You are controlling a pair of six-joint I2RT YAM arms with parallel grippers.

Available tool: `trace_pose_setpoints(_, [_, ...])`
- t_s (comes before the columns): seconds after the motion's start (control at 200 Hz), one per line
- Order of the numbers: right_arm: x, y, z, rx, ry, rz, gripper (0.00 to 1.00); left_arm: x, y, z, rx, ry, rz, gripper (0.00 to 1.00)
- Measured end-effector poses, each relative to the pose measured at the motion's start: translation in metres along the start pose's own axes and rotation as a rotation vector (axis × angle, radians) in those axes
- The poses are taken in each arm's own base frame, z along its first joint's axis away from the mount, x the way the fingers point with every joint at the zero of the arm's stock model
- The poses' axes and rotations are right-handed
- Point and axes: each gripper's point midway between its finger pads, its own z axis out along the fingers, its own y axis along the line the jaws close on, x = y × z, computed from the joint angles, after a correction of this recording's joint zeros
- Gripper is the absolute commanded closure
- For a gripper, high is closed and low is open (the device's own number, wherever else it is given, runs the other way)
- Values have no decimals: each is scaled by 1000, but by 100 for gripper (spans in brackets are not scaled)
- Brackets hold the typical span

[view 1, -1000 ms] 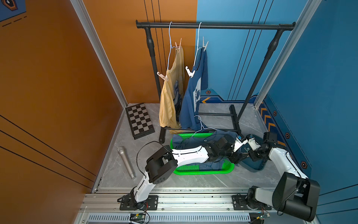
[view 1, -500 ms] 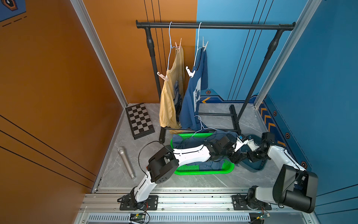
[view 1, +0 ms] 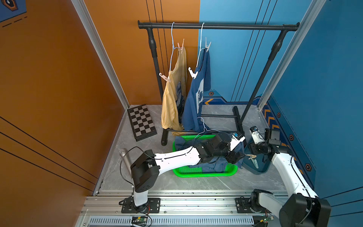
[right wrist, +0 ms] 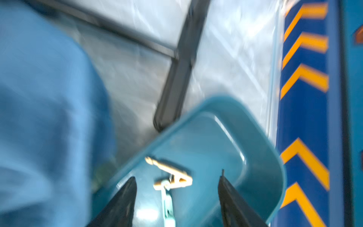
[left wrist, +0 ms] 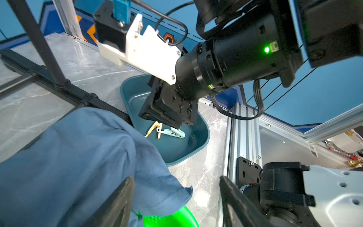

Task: Remove the clothespins securing t-shirts to the hanger
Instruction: Pick up the hanger from the basket.

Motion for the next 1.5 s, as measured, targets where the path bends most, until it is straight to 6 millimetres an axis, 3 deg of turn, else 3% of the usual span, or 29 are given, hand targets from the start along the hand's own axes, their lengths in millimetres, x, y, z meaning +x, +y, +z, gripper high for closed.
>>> trace_pose_setpoints(0.245, [-91, 35, -44, -28, -175, -10, 25, 6, 32, -52, -106, -33, -29, 27])
trace_pose_setpoints(0.405, [-123, 64, -59, -125, -209, 37, 24, 13, 59, -89, -183, -45, -62, 26])
trace_pose_setpoints(0.641, [-129, 140, -37, -398, -122, 15, 23, 11, 85, -156, -294, -71, -95, 25])
trace_pose_setpoints(0.811, [-130, 186, -10, -568, -51, -47, 22, 30, 106, -198, -383, -62, -134, 25])
trace_pose_setpoints(0.946, [-141, 200, 5, -634, -48, -90, 25, 43, 116, -213, -424, -35, -159, 25])
trace_pose_setpoints(1.261, [-169, 224, 32, -762, -78, -158, 26, 59, 130, -220, -468, 12, -193, 25])
trace_pose_setpoints(1.497, [-166, 228, 57, -834, -51, -152, 33, 66, 137, -223, -489, 38, -207, 25])
